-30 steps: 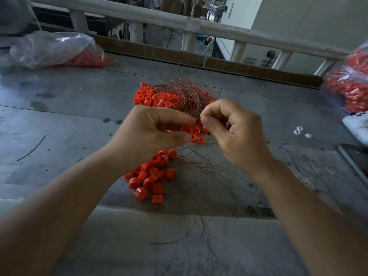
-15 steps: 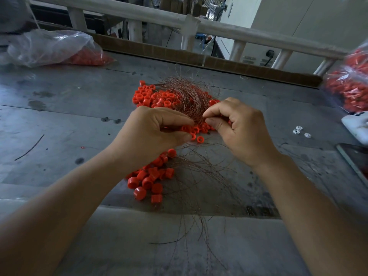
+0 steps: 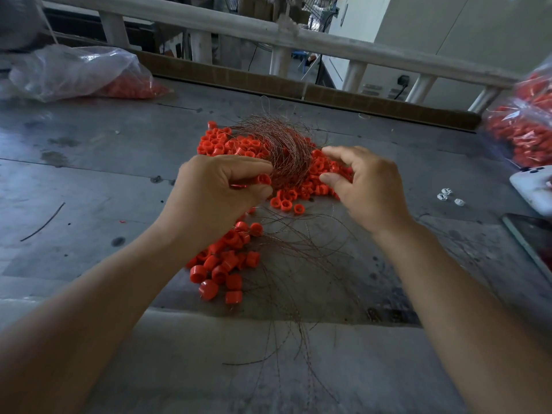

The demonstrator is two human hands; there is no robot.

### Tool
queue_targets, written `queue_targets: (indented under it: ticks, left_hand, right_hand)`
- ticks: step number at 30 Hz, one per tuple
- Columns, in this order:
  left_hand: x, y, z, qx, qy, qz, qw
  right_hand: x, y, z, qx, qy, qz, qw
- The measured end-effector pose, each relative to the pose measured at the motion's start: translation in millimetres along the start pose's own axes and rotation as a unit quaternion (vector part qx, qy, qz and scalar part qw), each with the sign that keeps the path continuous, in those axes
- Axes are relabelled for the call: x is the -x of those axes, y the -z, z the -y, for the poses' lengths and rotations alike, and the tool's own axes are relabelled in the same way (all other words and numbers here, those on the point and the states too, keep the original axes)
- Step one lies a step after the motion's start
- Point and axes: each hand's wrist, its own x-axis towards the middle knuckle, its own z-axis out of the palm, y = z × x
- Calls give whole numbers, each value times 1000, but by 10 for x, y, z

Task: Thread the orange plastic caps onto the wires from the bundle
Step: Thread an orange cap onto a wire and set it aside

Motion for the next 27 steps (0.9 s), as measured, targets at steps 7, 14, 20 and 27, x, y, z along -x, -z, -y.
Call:
queue_targets:
  ticks: [7, 14, 20, 27]
  left_hand:
    - [3, 36, -71, 84, 15, -89, 992]
    - [11, 102, -116, 177, 43, -142, 973]
    - [11, 42, -94, 141, 37, -85, 986]
    - [19, 39, -80, 141, 25, -58, 988]
  right_hand:
    - [-1, -17, -57, 3, -40, 52, 998]
    - [2, -34, -115, -6, -56, 109, 992]
    - [0, 81, -24, -112, -17, -112, 987]
    - [-20, 252, 3, -297, -140, -166, 930]
